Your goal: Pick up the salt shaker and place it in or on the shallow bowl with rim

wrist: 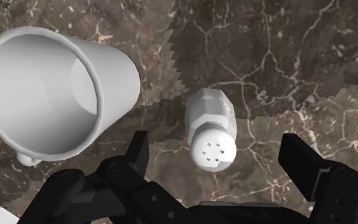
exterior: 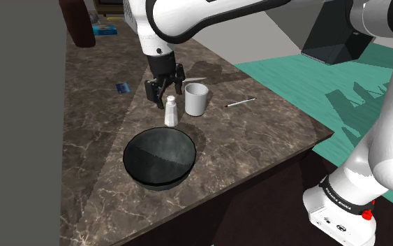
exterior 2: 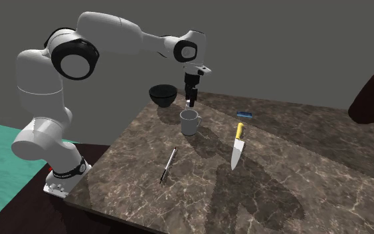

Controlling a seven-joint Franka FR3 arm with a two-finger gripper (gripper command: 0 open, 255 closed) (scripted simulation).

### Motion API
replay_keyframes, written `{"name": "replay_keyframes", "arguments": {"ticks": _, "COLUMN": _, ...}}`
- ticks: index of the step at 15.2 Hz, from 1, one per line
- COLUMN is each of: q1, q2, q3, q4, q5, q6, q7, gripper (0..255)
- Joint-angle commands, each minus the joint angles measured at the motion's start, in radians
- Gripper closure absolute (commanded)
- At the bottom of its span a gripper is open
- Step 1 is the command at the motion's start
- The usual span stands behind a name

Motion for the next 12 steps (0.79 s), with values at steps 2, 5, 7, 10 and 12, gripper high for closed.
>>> {"name": "replay_keyframes", "arguments": {"ticks": 2, "q1": 0.000, "q2": 0.000, "q3": 0.000, "q4": 0.000, "q5": 0.000, "q6": 0.000, "q7": 0.000, "gripper": 0}}
{"name": "replay_keyframes", "arguments": {"ticks": 5, "q1": 0.000, "q2": 0.000, "q3": 0.000, "q4": 0.000, "q5": 0.000, "q6": 0.000, "q7": 0.000, "gripper": 255}}
{"name": "replay_keyframes", "arguments": {"ticks": 7, "q1": 0.000, "q2": 0.000, "q3": 0.000, "q4": 0.000, "q5": 0.000, "q6": 0.000, "q7": 0.000, "gripper": 255}}
{"name": "replay_keyframes", "arguments": {"ticks": 10, "q1": -0.001, "q2": -0.002, "q3": 0.000, "q4": -0.002, "q5": 0.001, "q6": 0.001, "q7": 0.000, "gripper": 255}}
{"name": "replay_keyframes", "arguments": {"ticks": 12, "q1": 0.000, "q2": 0.000, "q3": 0.000, "q4": 0.000, "q5": 0.000, "q6": 0.000, "q7": 0.000, "gripper": 255}}
